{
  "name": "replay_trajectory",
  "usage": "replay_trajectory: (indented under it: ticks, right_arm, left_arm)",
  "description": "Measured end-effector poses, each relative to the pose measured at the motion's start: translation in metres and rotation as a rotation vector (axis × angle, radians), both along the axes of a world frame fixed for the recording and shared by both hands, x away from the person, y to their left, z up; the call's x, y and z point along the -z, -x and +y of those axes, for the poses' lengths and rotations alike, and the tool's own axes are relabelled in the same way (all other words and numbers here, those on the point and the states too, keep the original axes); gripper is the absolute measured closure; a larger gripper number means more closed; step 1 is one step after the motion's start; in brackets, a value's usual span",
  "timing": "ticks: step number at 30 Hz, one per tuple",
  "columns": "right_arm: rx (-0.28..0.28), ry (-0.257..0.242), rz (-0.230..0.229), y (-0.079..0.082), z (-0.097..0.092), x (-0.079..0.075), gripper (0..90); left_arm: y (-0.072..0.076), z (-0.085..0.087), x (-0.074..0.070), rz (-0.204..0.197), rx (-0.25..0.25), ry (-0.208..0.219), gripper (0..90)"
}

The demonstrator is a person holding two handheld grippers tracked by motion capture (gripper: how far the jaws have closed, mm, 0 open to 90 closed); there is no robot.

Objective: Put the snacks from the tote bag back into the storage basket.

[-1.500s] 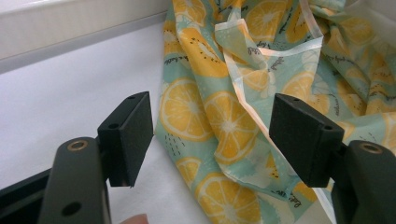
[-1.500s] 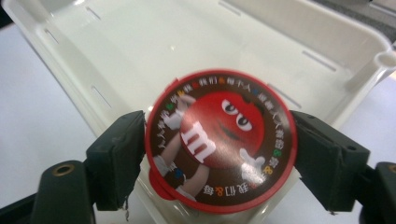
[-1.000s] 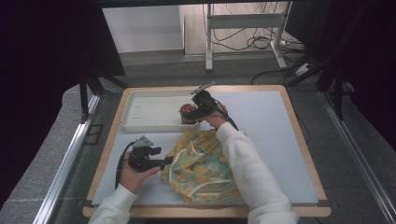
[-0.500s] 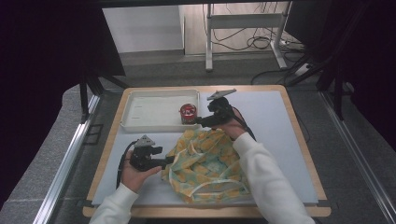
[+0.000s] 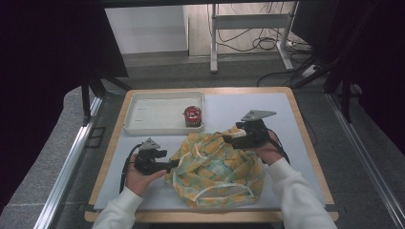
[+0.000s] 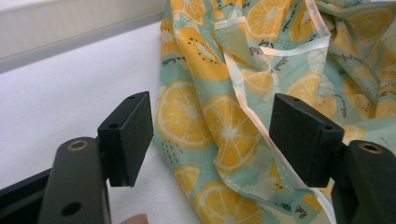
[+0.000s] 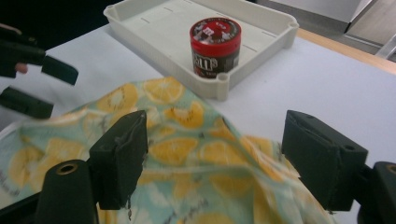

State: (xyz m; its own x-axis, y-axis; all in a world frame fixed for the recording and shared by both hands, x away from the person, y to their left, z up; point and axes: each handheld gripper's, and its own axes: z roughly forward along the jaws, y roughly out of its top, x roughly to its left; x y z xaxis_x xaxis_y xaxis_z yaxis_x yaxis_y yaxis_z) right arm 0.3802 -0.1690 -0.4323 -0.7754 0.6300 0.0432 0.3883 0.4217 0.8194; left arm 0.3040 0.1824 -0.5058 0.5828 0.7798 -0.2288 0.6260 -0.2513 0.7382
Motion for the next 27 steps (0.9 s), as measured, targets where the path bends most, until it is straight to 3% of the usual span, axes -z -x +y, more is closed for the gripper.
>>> replay_trajectory:
  ticks: [8, 13, 27]
  right_arm:
    - [0.028, -0.034, 0.017, 0.027, -0.045, 0.011, 25.5]
    - [0.062, -0.036, 0.03, 0.035, -0.065, 0.02, 25.7]
    - [0.07, -0.044, 0.016, 0.036, -0.069, 0.021, 25.6]
  left_arm:
    - [0.0, 0.0, 0.0, 0.001, -0.006, 0.0, 30.5]
    - [-0.001, 0.0, 0.0, 0.0, -0.006, -0.004, 30.5]
    - [0.0, 0.001, 0.0, -0.003, -0.006, -0.003, 30.6]
